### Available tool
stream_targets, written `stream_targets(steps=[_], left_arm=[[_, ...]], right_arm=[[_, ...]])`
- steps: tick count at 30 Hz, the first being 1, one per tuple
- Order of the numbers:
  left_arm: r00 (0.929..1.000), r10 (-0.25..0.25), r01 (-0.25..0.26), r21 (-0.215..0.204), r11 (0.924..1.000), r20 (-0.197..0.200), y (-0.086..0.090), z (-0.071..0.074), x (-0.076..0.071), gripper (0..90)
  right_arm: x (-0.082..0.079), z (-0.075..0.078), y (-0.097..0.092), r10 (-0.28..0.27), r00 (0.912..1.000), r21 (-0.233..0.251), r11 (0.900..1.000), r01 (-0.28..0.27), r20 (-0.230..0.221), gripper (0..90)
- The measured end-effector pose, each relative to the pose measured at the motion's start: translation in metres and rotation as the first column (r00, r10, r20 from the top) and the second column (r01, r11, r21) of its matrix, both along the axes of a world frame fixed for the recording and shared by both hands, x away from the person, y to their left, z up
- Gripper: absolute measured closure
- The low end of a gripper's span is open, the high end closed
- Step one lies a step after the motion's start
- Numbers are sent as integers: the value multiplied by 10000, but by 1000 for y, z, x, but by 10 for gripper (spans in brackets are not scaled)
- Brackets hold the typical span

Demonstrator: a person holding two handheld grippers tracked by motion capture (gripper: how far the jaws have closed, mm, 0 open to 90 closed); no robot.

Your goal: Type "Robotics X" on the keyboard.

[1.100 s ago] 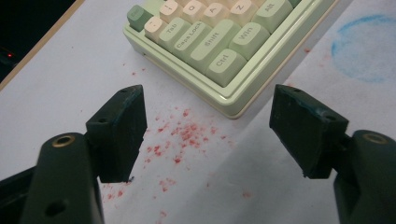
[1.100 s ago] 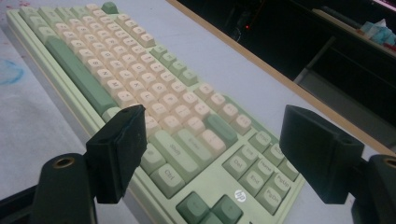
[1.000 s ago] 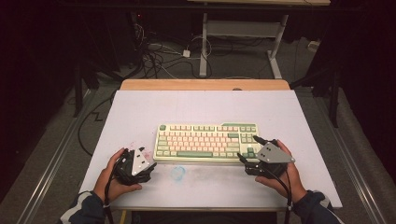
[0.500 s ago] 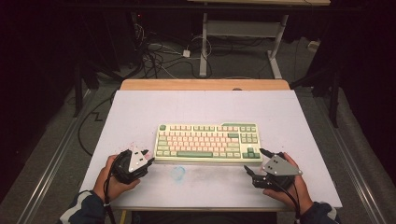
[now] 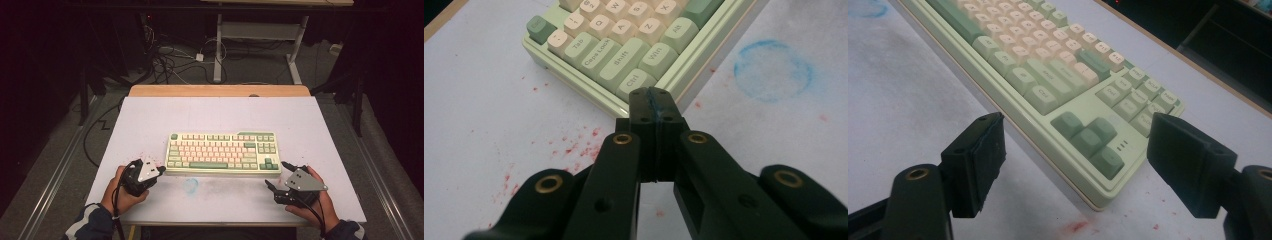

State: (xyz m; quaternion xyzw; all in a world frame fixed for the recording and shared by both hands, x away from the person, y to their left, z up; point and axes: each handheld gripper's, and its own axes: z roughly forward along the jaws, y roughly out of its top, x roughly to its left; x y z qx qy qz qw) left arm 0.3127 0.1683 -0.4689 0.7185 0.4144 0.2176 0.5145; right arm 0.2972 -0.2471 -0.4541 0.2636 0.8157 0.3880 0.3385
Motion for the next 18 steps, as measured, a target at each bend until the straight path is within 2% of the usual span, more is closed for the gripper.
stream_targets(steps=[6, 18], left_arm=[[9998, -186, 184, -137, 9997, -101, -8, 4, 3, 876], [9975, -654, 651, -106, 9978, -263, -40, 10, 24, 876]], right_arm=[[0, -1, 1, 16, 10000, -66, 10000, -17, -53, 240], [2, -3, 3, 80, 9998, -176, 9998, -83, -204, 240]])
